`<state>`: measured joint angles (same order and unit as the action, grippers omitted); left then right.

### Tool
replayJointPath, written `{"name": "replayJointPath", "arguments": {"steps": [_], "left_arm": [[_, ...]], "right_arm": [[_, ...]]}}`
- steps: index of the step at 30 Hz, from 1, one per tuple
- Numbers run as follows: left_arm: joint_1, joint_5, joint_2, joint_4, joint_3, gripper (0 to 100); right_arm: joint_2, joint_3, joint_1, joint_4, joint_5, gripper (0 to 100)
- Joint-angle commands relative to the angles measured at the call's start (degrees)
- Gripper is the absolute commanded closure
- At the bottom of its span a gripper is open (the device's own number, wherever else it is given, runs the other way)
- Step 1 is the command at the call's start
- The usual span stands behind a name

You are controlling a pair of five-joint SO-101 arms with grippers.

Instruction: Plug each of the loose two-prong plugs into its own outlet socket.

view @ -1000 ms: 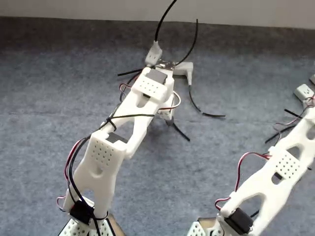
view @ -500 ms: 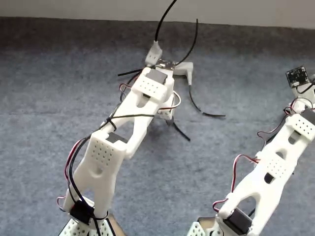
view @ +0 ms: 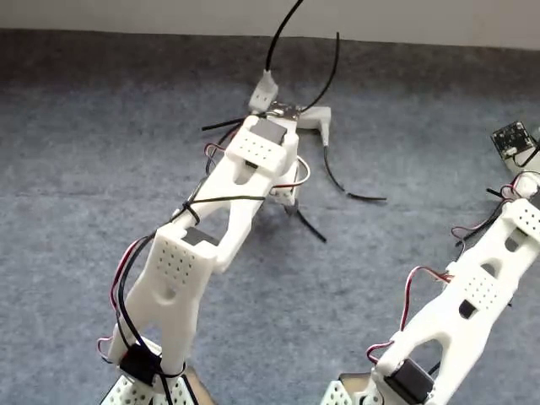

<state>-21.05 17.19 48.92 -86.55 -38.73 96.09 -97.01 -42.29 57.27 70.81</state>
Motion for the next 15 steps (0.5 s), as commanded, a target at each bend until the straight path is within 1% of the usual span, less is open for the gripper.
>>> {"name": "replayJointPath", "arguments": {"steps": [1, 5, 11, 15], "left_arm": [[-0.04, 0.35, -2.77, 1.05, -0.22, 79], [-0.04, 0.35, -2.77, 1.05, -0.22, 79], [-0.04, 0.35, -2.77, 1.05, -0.22, 79], [-0.04, 0.35, -2.77, 1.14, -0.22, 79]], "right_arm": [[-2.59, -4.09, -2.86, 9.27, 1.93, 93.5], [-9.19, -4.09, -2.68, 20.18, 1.93, 93.6], [-17.01, -4.09, -2.77, 32.31, 1.85, 93.7], [-20.44, -4.09, -3.03, 34.42, 0.62, 93.5]]}}
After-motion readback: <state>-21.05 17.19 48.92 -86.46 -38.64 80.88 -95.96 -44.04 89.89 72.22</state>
